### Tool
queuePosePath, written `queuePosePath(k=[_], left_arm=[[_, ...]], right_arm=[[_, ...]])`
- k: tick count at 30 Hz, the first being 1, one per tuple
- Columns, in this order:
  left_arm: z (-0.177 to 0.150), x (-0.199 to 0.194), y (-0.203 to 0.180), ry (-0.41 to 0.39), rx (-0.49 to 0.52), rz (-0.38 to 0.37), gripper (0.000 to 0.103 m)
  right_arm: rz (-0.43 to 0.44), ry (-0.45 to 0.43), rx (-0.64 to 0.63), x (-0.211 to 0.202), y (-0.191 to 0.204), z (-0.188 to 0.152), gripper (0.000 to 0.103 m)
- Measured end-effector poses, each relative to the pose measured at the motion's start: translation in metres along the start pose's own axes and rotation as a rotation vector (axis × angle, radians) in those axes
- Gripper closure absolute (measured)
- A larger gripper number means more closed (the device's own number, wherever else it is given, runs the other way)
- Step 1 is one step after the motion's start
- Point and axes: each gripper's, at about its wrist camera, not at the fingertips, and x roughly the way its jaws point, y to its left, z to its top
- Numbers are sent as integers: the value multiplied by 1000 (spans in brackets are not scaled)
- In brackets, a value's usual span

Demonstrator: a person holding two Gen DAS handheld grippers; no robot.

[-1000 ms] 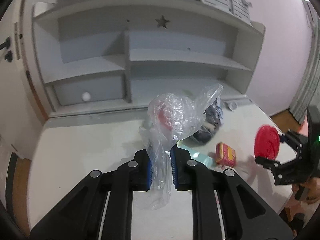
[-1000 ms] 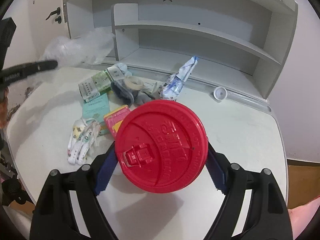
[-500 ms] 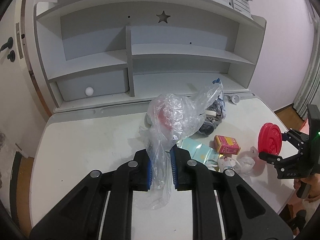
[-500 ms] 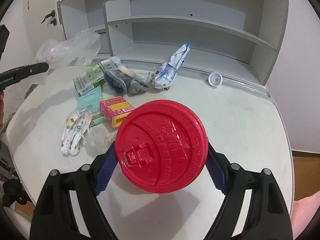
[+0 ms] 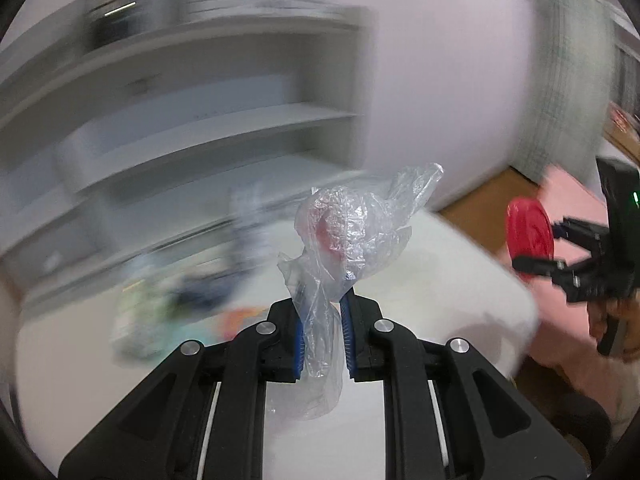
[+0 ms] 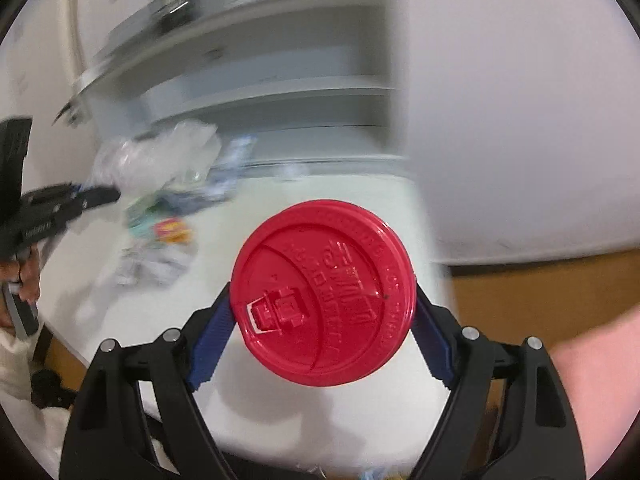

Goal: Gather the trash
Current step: 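Carry the lid and plastic bag over the bin and release both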

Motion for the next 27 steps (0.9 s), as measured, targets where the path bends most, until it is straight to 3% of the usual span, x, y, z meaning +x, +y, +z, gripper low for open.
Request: queuePosePath(k=[4,7,10,13,14,17,21,24,27], left_arm=[[22,39,-115,33,197,-175,89],[19,81,-217,124,364,-310,89],[-5,119,-286,232,479,-369,89],[-54,168,-343,372,589,-380,89],[-84,192,-360,446,618,-371,89],[-153,245,-381,633,666,-346,89],[-220,304,-378,839,605,-319,90],[-230,315,-376,871,583,-315,90],[-228,315,-377,837,604,-304,89]], right_arm=[[-133,1,225,-61,-97,-55,24],[-202,56,357,-79,-152,-111,24],[-221,155,473,-69,-193,-182,24],[-153,267,625,-34,-221,-259,24],[-134,307,666,-19,-226,-282,24],[-71,422,806,28,-239,-350,24],[-20,478,996,66,-259,-410,24],[0,477,1041,74,-265,-423,24],[25,475,1090,75,-267,-431,21]])
